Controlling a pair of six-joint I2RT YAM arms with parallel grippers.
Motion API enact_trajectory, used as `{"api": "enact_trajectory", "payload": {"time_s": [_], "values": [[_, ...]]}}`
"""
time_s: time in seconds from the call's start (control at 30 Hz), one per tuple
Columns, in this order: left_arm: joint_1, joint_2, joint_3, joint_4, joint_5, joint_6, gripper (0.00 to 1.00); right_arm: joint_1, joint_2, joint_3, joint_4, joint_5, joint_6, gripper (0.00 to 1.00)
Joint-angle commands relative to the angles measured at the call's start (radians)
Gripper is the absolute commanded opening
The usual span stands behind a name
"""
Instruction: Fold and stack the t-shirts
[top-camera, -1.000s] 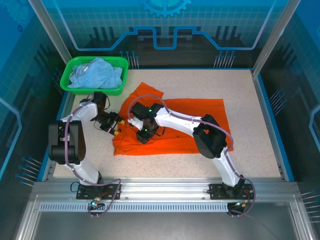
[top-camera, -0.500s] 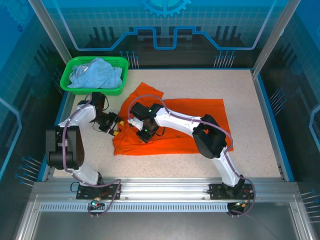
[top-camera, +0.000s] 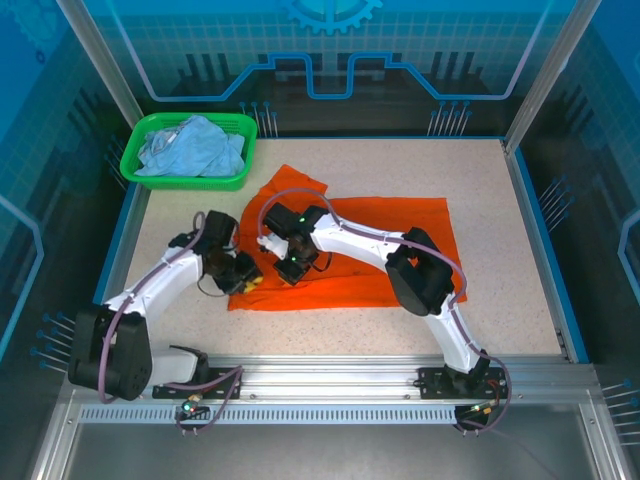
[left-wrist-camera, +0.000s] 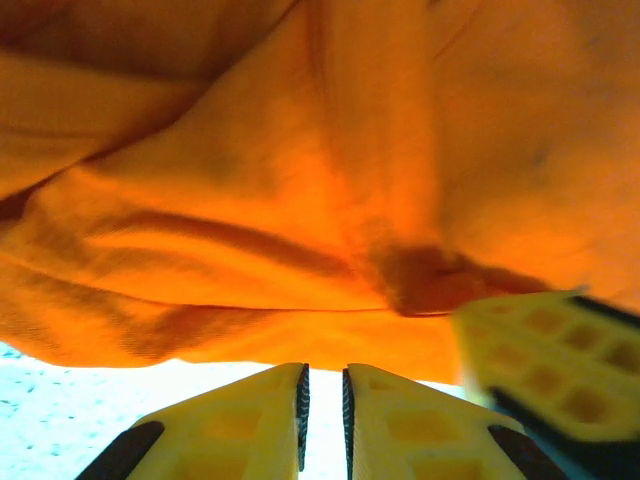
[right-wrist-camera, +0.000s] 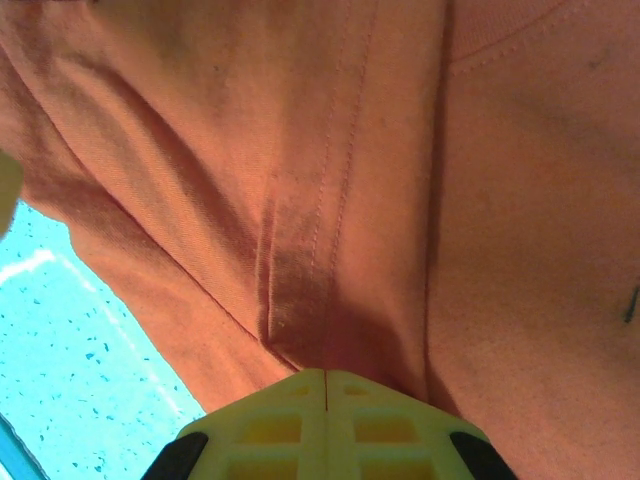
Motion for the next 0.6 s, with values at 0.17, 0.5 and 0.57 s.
{"api": "enact_trajectory", "payload": {"time_s": [0.17,0.5,0.57], "values": [[-0.040,0.056,-0.071,-0.022,-0.182,-0.003,0.21,-0.046,-0.041,-0.028,0.023,-0.041,0.041,0.00],[-0.041,0.146,-0.045,-0.042,-0.238,-0.012,0.24,-0.138,-0.078,-0.113,0.107,-0.099,0.143,0.00],[-0.042,0.146,-0.043,-0.047,-0.247,-0.010,0.24,-0.155,-0.081,-0.136,0.122,-0.104,0.161,0.00]]}}
